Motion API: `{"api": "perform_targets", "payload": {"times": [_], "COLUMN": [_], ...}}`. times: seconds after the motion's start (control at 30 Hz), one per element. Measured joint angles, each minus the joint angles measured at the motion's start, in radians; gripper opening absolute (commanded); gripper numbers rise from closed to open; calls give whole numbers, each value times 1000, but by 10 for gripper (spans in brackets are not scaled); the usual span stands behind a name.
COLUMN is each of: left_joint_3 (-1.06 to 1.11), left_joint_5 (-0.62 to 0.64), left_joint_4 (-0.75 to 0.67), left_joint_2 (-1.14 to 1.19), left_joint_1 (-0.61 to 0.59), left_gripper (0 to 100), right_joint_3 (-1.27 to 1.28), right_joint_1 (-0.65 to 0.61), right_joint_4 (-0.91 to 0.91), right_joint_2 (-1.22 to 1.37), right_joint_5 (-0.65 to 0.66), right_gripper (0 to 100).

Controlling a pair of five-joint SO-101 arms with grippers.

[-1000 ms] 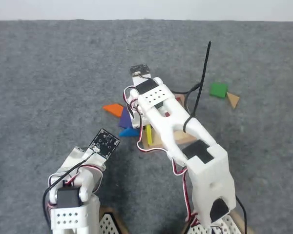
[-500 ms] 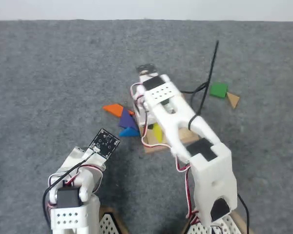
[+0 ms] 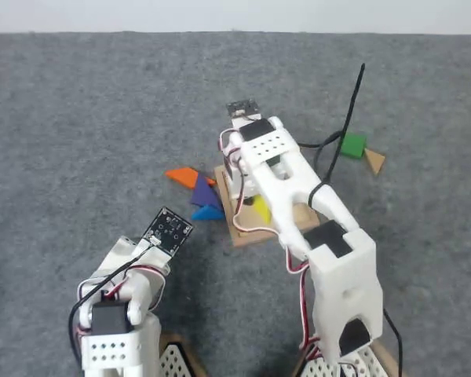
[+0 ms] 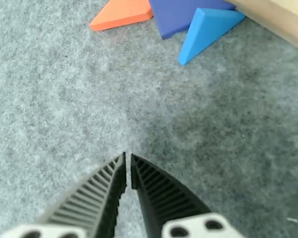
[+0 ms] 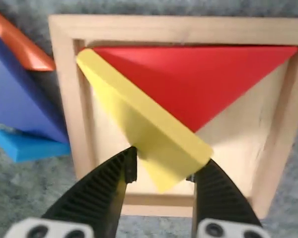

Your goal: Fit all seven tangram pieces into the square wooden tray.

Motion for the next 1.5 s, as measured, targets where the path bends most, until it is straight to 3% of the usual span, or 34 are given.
{"api": "perform_targets", "payload": {"times": [0.87, 1.1, 1.3, 1.5], "left_joint_3": [0, 0, 0, 0], "left_joint_5": [0, 0, 0, 0], "left_joint_4": [0, 0, 0, 0], "left_joint_2": [0, 0, 0, 0], "left_joint_1": [2, 2, 2, 2], "left_gripper": [12, 12, 12, 12], "right_joint_3": [-37, 12, 339, 643], "right_joint_1": [-114, -26, 46, 285], "right_joint_4": [87, 12, -207, -374], "right_joint_2": [-5, -190, -433, -591], "right_joint_5": [43, 81, 129, 273], "right_gripper": [176, 173, 174, 177]}}
